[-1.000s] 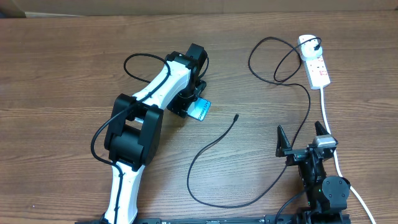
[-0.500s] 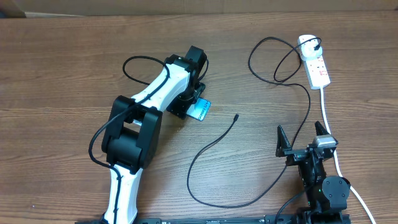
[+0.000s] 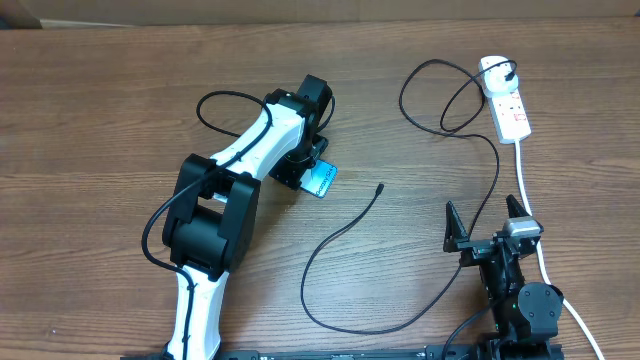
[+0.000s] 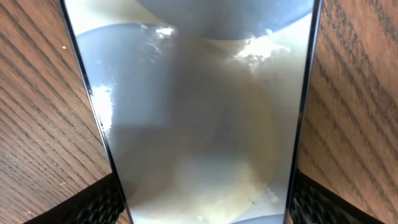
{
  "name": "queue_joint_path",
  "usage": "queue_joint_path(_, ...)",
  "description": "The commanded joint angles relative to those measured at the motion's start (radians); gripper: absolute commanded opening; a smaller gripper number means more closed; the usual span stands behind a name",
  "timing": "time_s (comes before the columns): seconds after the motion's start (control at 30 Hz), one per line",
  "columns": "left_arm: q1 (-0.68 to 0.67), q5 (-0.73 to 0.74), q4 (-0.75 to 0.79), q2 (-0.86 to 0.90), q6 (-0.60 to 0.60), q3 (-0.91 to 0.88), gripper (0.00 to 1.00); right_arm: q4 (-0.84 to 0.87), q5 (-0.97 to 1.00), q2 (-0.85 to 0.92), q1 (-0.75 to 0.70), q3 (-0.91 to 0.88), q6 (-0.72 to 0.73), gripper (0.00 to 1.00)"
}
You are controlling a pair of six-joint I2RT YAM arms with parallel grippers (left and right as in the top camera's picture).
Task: Plug charger to phone and switch on socket
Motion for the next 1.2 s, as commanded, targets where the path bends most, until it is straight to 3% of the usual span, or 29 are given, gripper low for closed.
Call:
queue_joint_path(0.0,-0.005,-0.015,0.01,0.072,0.002,-0.056,0.74,0.005,0.009,-0.008,0.007,-0.01,-0.002,1.0)
queue_joint_path(0.17,-0.004,-0.014,0.002,0.07,0.002,-0.056,0.66,0.005,0.009,-0.008,0.007,-0.01,-0.002,1.0)
queue_joint_path(0.73,0.042,0.014,-0.077,-0.009,0.002,-0.054,0.68,0.005,0.009,-0.008,0.007,-0.01,-0.002,1.0)
queue_joint_path(1.17,0.079,0.191,-0.1,-0.058,0.027,-0.054,0.7,0.005,0.009,-0.008,0.007,-0.01,-0.002,1.0)
